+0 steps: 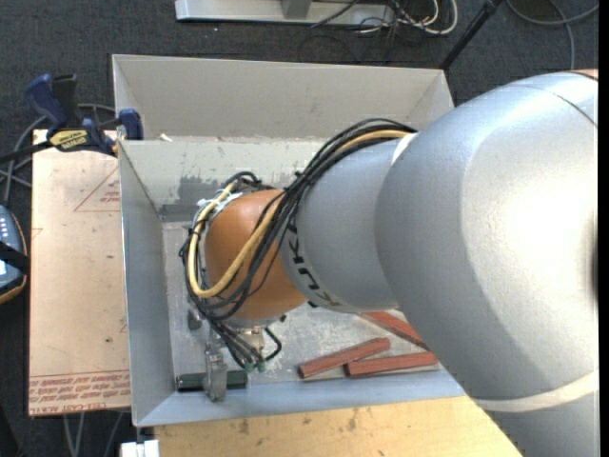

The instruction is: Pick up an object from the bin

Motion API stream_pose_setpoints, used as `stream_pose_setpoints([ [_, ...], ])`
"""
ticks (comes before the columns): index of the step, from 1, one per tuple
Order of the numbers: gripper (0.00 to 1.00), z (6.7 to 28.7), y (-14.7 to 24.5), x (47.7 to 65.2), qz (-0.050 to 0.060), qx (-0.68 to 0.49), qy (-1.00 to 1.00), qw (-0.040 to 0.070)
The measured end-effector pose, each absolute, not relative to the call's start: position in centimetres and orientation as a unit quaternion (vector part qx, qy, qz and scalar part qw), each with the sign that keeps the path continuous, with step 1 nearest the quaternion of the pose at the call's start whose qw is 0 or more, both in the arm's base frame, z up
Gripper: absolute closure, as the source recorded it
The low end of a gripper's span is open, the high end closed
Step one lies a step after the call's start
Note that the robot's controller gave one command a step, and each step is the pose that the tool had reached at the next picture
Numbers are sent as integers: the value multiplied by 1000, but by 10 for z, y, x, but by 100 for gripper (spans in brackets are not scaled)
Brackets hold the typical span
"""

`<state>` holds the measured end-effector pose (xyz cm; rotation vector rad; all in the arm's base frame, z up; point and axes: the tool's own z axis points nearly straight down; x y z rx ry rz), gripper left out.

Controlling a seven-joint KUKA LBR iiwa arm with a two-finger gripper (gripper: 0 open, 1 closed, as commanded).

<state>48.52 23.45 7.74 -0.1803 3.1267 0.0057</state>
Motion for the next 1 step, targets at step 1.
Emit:
stream_pose_setpoints([
  [1, 100, 77, 235, 483, 1, -58, 998, 1],
])
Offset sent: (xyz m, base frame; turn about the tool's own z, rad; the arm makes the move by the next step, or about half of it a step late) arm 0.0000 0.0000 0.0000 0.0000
